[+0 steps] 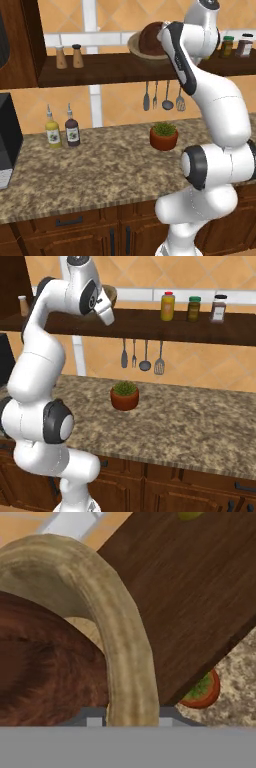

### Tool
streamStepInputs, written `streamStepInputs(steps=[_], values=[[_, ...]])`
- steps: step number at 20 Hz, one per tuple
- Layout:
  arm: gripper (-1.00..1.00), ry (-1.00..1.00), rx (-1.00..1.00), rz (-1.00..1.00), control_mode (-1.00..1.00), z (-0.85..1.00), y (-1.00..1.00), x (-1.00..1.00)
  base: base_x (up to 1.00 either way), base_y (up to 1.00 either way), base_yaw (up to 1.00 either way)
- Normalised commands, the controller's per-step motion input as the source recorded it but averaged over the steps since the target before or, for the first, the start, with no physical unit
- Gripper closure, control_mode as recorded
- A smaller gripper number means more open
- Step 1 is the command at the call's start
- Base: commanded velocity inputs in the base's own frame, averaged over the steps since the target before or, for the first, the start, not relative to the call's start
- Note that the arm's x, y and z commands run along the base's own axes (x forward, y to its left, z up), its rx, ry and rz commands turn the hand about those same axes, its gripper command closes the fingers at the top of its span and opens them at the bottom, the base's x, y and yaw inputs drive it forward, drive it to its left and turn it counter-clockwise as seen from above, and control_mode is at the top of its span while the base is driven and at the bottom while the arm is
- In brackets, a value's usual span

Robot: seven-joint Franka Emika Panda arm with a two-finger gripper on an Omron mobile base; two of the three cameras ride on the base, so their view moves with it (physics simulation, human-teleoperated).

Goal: Pick up the bowls on the counter and stack them on top of one another in the open cabinet. Place the smaller bowl on top of the larger bowl.

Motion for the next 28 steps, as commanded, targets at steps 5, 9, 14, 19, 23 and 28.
streamStepInputs(steps=[5,9,14,19,23,28], values=[[-1.00,-0.02,0.05,-0.08,-1.00,-0.37,-0.03,0.65,0.00,0.00,0.00],[-1.00,-0.16,0.00,0.01,-1.00,-0.17,-0.30,-0.04,0.00,0.00,0.00],[-1.00,-0.27,0.11,0.00,-1.00,-0.02,-0.63,-0.72,0.00,0.00,0.00],[-1.00,-0.33,0.15,0.00,-1.00,-0.54,-0.94,-1.00,0.00,0.00,0.00],[-1.00,-0.05,0.00,0.00,-1.00,-1.00,-0.76,-1.00,0.00,0.00,0.00],[-1.00,0.00,-0.12,0.02,-1.00,-1.00,-0.68,-1.00,0.00,0.00,0.00]])
